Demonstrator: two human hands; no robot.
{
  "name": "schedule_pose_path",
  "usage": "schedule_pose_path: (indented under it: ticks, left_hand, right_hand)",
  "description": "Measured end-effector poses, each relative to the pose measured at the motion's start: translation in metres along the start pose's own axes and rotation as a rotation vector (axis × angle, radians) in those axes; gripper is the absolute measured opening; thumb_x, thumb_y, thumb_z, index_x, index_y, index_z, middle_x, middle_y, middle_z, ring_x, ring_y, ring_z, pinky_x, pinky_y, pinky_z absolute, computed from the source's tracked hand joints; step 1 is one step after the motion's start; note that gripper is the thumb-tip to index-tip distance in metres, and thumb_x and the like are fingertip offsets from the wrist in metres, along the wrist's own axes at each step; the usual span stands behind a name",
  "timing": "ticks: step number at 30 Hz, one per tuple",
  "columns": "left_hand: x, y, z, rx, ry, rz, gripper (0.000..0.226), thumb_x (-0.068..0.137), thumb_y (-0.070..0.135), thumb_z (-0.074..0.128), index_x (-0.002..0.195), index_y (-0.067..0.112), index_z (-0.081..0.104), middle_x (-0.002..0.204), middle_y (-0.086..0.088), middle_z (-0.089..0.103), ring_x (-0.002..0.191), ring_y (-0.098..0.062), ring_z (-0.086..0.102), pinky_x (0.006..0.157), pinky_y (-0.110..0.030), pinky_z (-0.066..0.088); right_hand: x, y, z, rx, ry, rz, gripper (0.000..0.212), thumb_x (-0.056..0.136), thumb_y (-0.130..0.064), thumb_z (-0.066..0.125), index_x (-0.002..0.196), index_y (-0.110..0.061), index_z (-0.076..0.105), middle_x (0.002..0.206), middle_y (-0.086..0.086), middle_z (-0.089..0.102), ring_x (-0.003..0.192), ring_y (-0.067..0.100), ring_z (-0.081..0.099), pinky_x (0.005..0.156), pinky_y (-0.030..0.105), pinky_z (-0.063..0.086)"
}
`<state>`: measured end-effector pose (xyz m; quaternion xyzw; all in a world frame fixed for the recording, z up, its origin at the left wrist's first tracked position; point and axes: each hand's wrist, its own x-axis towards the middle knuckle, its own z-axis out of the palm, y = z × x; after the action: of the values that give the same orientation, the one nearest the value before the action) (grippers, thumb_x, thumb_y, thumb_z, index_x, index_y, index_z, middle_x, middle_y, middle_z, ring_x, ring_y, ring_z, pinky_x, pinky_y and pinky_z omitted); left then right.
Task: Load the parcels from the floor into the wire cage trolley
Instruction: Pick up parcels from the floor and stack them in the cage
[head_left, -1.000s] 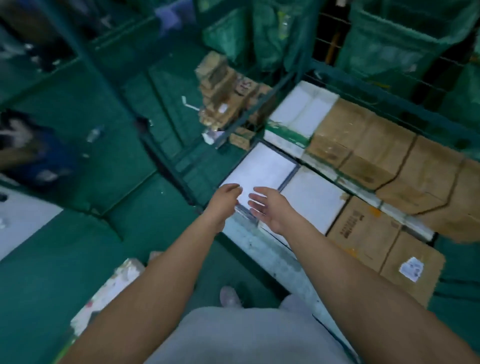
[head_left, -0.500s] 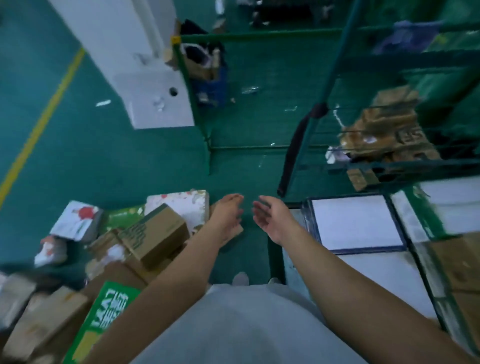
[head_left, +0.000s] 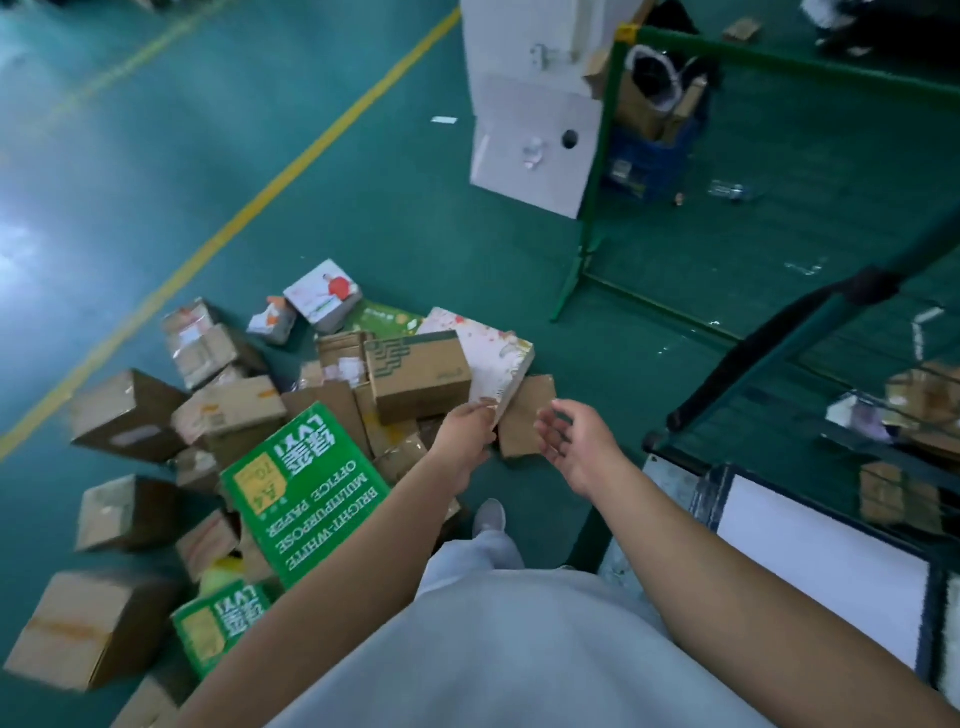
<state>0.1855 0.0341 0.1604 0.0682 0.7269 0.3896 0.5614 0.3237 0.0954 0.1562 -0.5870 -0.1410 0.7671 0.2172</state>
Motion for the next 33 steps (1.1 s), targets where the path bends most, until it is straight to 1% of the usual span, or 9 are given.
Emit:
schedule_pose_path:
  ticks: [7,13,18,21,23,26,27,30,33]
  left_hand:
    - [0.01,-0.012,-0.018,-0.115,0.137,-0.035,0.025,0.104,0.024,0.05,0.126,0.025,0.062,0.122,0.002,0.065,0.107,-0.015,0.063,0.104,-0.041,0.051]
    - [0.026,-0.009,-0.04,-0.262,0.196,-0.026,0.017,0.106,0.024,0.049,0.12,0.025,0.058,0.113,0.005,0.062,0.111,-0.019,0.06,0.106,-0.042,0.049]
    - [0.062,-0.008,-0.057,-0.36,0.257,-0.1,0.013,0.103,0.019,0.052,0.106,0.023,0.064,0.104,0.0,0.064,0.103,-0.018,0.062,0.084,-0.031,0.051]
    - [0.094,-0.002,-0.068,-0.396,0.267,-0.139,0.018,0.104,0.021,0.053,0.119,0.021,0.063,0.101,-0.001,0.064,0.091,-0.016,0.061,0.07,-0.028,0.047]
    - [0.122,0.009,-0.081,-0.396,0.281,-0.159,0.02,0.104,0.021,0.053,0.122,0.02,0.062,0.102,-0.003,0.064,0.09,-0.016,0.061,0.07,-0.028,0.048]
    - [0.168,0.025,-0.108,-0.328,0.293,-0.173,0.021,0.103,0.022,0.055,0.122,0.019,0.064,0.115,-0.006,0.066,0.106,-0.023,0.063,0.087,-0.033,0.051]
    - [0.188,0.031,-0.12,-0.31,0.301,-0.187,0.019,0.103,0.022,0.055,0.119,0.019,0.064,0.117,-0.007,0.066,0.107,-0.024,0.063,0.085,-0.033,0.052]
    - [0.239,0.043,-0.159,-0.241,0.301,-0.204,0.022,0.101,0.018,0.055,0.121,0.013,0.064,0.103,-0.005,0.063,0.084,-0.018,0.061,0.067,-0.028,0.049]
    - [0.307,0.053,-0.197,-0.123,0.319,-0.215,0.032,0.1,0.016,0.056,0.131,0.008,0.061,0.11,-0.005,0.063,0.092,-0.019,0.062,0.08,-0.032,0.055]
  right_hand:
    - [0.013,0.001,0.019,-0.153,-0.061,0.02,0.012,0.098,-0.022,0.061,0.091,-0.014,0.066,0.086,0.0,0.07,0.076,0.014,0.065,0.071,0.028,0.053]
    - [0.033,0.002,0.048,-0.273,-0.105,0.067,0.01,0.099,-0.022,0.06,0.093,-0.015,0.065,0.092,0.001,0.07,0.084,0.017,0.066,0.076,0.029,0.053]
    - [0.066,0.002,0.077,-0.343,-0.074,0.122,0.009,0.099,-0.021,0.06,0.099,-0.014,0.065,0.096,0.004,0.07,0.087,0.019,0.066,0.076,0.03,0.054]
    - [0.098,0.004,0.107,-0.404,-0.068,0.163,0.011,0.097,-0.021,0.062,0.102,-0.013,0.066,0.095,0.004,0.071,0.084,0.018,0.066,0.077,0.03,0.055]
    - [0.125,0.004,0.134,-0.44,-0.075,0.193,0.012,0.098,-0.022,0.062,0.103,-0.012,0.066,0.092,0.003,0.071,0.081,0.016,0.066,0.076,0.029,0.055]
    - [0.164,-0.003,0.171,-0.489,-0.098,0.217,0.014,0.1,-0.023,0.059,0.104,-0.012,0.066,0.091,0.002,0.07,0.081,0.015,0.065,0.075,0.029,0.054]
    - [0.184,-0.004,0.185,-0.511,-0.098,0.23,0.014,0.1,-0.024,0.059,0.105,-0.012,0.065,0.092,0.002,0.069,0.082,0.015,0.065,0.074,0.029,0.055]
    - [0.239,-0.007,0.217,-0.547,-0.104,0.256,0.012,0.102,-0.023,0.057,0.104,-0.013,0.063,0.093,0.001,0.068,0.082,0.014,0.064,0.071,0.028,0.052]
    - [0.31,-0.004,0.248,-0.624,-0.107,0.271,0.014,0.102,-0.024,0.055,0.105,-0.012,0.062,0.093,0.0,0.065,0.081,0.013,0.062,0.07,0.027,0.051]
